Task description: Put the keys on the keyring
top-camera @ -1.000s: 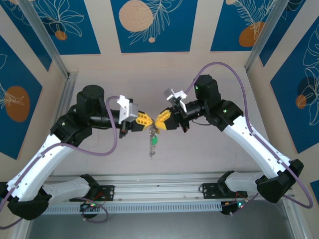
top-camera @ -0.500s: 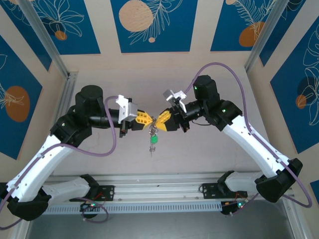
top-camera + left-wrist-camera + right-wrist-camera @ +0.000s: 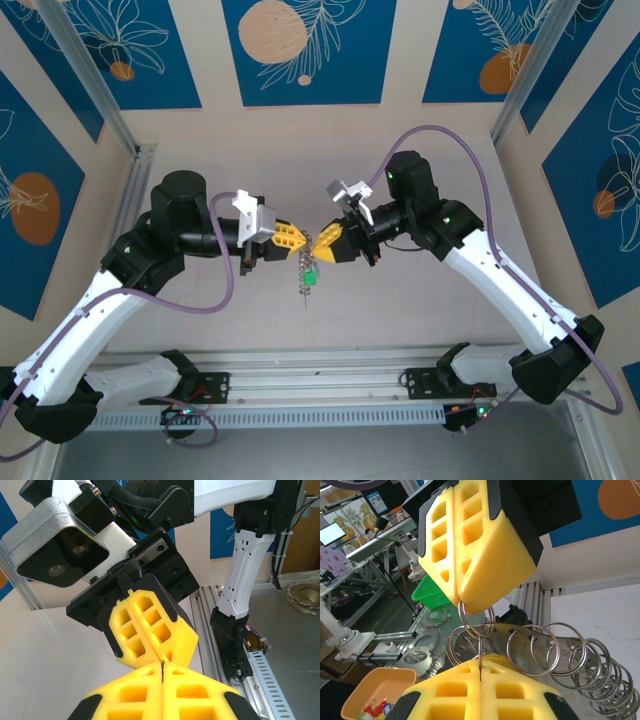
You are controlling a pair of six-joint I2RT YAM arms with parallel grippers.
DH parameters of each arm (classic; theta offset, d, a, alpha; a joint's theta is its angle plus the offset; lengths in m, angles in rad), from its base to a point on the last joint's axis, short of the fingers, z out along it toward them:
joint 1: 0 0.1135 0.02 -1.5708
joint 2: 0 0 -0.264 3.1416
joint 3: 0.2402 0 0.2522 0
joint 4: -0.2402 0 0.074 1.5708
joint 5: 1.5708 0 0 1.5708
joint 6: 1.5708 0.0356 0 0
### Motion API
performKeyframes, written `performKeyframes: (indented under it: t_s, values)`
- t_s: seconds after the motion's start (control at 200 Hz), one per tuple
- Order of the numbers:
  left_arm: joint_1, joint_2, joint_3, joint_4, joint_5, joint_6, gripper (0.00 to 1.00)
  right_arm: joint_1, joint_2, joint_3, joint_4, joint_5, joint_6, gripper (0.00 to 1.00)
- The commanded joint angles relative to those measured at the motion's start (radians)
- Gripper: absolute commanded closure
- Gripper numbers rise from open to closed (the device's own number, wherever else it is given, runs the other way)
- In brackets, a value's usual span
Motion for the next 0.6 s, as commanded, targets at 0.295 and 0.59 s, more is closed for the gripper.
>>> performKeyframes:
  t_s: [0.295, 0.59]
  values:
    - [0.007, -0.021, -0.001, 0.083, 0.030, -0.021, 1.00, 0.005, 0.081, 0.074, -0.099, -0.075, -0.008, 0.98]
    - [0.007, -0.029, -0.010, 0.095, 0.027, -0.028, 1.00, 0.016, -0.052, 0.000, -0.062, 0.094, -0.015, 0.53]
